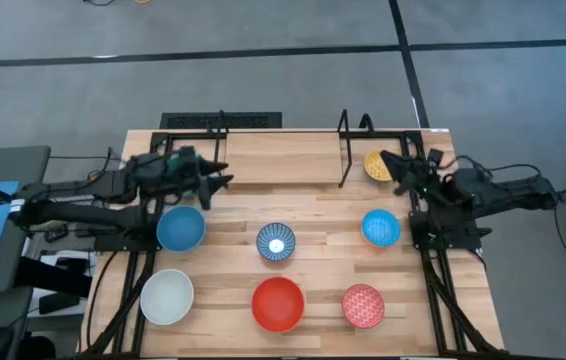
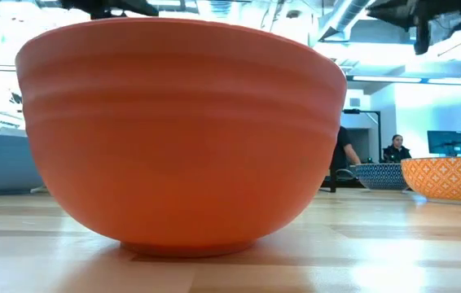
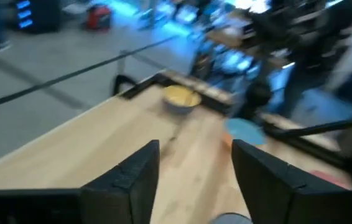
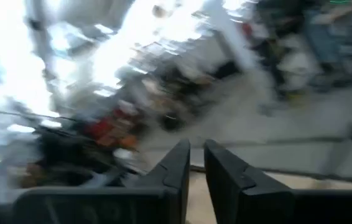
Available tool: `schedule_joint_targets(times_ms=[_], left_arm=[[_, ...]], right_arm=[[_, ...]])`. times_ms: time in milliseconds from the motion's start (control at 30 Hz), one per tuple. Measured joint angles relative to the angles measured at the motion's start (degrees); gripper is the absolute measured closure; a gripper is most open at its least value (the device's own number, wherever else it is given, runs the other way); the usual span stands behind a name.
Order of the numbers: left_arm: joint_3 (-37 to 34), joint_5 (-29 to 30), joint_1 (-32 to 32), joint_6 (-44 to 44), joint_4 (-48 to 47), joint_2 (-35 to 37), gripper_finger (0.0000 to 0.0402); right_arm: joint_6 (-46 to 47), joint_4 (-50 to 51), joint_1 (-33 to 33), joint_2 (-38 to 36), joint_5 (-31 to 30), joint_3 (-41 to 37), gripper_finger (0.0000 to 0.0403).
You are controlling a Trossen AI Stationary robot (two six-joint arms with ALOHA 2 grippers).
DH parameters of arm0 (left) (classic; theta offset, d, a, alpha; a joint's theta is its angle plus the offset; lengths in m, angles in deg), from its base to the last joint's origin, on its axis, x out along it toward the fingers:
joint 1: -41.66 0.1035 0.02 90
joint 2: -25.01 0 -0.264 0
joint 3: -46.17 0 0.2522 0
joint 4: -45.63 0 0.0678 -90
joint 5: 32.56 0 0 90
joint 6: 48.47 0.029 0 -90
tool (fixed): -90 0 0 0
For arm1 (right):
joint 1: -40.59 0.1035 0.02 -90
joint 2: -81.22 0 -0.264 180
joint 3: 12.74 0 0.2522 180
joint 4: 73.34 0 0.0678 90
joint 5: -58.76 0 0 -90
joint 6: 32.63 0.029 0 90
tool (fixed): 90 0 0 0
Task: Place and stack bowls onto a shelf
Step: Put the yellow patterned bowl on the shelf
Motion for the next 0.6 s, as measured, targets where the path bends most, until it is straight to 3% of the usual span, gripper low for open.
schedule_joint_targets(times_ms=[233,400,500,600], left_arm=[[17.38,-0.11,3.99,-2.38,-19.55,-11.13,0.0200],[22.08,-0.27,4.54,-1.76,-21.50,-15.62,0.0200],[22.31,-0.22,4.55,-1.84,-19.28,-17.67,0.0200],[22.31,-0.04,4.57,-2.76,-17.92,-19.78,0.0200]], right_arm=[[20.19,35.20,-8.98,9.07,4.57,15.52,0.0268],[38.19,61.17,-17.96,15.08,7.26,22.42,0.0249],[40.69,68.36,-24.48,17.86,15.15,23.87,0.0252],[36.51,69.27,-29.71,20.38,23.19,23.89,0.0260]])
